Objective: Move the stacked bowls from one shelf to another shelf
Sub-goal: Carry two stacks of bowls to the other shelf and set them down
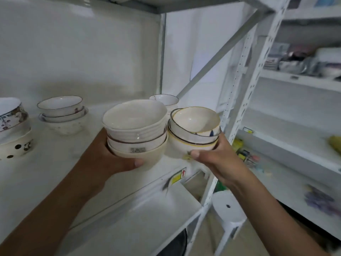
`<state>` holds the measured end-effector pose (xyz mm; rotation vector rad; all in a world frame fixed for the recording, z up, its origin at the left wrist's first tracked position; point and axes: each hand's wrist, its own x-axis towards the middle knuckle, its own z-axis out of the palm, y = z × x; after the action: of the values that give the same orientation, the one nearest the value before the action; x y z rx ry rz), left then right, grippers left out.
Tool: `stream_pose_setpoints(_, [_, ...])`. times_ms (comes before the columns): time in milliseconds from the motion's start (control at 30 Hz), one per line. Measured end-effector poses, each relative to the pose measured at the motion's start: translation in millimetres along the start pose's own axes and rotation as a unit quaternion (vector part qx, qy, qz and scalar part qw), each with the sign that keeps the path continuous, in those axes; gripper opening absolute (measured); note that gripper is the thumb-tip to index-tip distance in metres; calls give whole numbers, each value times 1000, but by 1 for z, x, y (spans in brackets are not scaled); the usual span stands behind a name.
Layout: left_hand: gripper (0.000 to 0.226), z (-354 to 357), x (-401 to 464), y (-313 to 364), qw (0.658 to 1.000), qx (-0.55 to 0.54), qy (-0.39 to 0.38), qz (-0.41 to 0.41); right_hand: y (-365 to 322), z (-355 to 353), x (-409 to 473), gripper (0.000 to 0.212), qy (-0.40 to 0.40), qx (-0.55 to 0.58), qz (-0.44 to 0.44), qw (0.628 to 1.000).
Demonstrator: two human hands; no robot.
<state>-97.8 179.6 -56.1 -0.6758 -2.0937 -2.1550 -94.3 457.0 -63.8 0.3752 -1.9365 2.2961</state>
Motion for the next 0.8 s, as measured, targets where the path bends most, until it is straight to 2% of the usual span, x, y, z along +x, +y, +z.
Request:
stream_pose_setpoints(133, [85, 41, 19, -10, 998, -33, -51, 1, -14, -34, -32, 81, 80, -29, -2, 996])
stream_pose_setpoints(267, [76, 92, 37, -16, 991, -64, -117, 2, -27, -75, -60, 90, 141, -52, -2, 989])
stream_pose_setpoints(367, [81, 133, 54, -24, 987, -82, -136, -4, -35, -112, -76, 99, 185, -78, -10, 980])
stream_pose_setpoints(467, [86, 177, 72, -35, 984, -101, -148, -16, -43, -153, -90, 100, 196, -86, -7, 977])
stream_pose_setpoints(567, [90, 223, 92, -45, 977, -120, -173, -26, -53, -194, -101, 110, 220, -92, -4, 971])
stream_pose_setpoints(700, [90, 282, 116, -58, 967, -144, -210, -30, -65, -249, -108, 100, 234, -109, -18, 966])
stream_pose_setpoints(800, [98, 324, 134, -66, 962, -169, -213, -36, -76, -286, -110, 97, 241, -115, -26, 963])
